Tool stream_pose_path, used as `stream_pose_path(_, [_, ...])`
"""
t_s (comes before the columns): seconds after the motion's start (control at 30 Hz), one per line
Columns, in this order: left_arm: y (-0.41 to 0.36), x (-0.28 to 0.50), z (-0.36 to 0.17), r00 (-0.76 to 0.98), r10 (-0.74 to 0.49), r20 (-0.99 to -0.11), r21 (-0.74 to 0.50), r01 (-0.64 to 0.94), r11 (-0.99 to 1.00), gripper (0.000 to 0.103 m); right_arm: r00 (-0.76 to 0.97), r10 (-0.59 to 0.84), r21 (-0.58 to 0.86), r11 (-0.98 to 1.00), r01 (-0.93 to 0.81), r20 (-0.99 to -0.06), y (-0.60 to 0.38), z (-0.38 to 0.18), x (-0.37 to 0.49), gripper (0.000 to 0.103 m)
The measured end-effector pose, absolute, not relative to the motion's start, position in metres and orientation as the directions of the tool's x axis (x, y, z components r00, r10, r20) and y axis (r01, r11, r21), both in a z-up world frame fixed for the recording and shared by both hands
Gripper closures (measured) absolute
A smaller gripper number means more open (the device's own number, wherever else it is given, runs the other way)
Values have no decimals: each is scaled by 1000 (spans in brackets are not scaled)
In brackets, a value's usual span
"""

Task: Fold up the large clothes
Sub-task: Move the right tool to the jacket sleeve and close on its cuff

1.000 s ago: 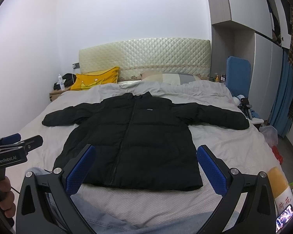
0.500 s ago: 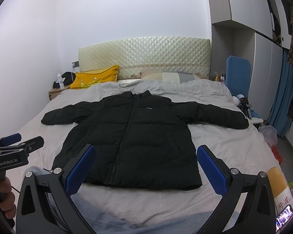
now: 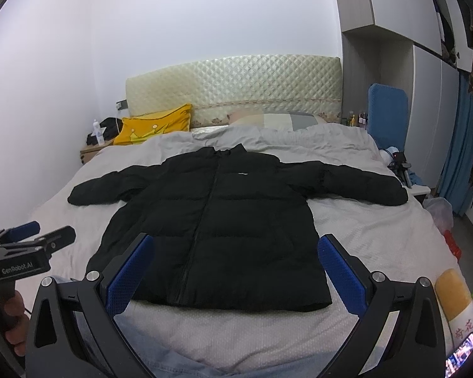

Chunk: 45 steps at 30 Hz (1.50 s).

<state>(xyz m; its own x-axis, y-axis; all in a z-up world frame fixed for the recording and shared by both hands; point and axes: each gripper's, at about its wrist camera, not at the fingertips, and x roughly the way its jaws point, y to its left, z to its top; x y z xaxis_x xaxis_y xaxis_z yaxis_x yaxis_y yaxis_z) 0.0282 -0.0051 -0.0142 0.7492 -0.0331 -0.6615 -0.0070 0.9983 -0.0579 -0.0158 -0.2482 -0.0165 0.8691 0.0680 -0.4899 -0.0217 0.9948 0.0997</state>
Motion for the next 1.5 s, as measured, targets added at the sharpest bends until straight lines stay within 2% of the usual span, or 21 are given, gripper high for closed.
stream_pose_path(0.4, [-36, 86, -32, 730, -100, -676, -56, 84, 995, 0, 860, 40, 118, 993, 23, -508, -270, -30, 28, 0])
stream_pose_path(0.63, [-53, 128, -36, 755, -95, -649, -12, 115, 993, 0, 865, 21, 133, 990, 54, -501, -291, -40, 55, 0])
stream_pose_path(0.8, [-50, 165, -42, 773, -105, -625, -25, 115, 993, 0, 864, 14, 157, 985, 76, -504, -315, -50, 79, 0])
stream_pose_path(1.07, [-38, 201, -70, 753, -118, -647, -69, 97, 993, 0, 870, -100, 134, 973, 186, -483, -378, -53, 111, 0])
stream_pose_path(1.3, [-38, 221, -95, 742, -148, -654, -109, 101, 989, 0, 881, -223, 110, 950, 293, -417, -455, -49, 137, 0])
stream_pose_path(1.5, [-41, 235, -114, 732, -160, -662, -130, 99, 987, 0, 859, -215, 229, 908, 350, -464, -539, -93, 176, 0])
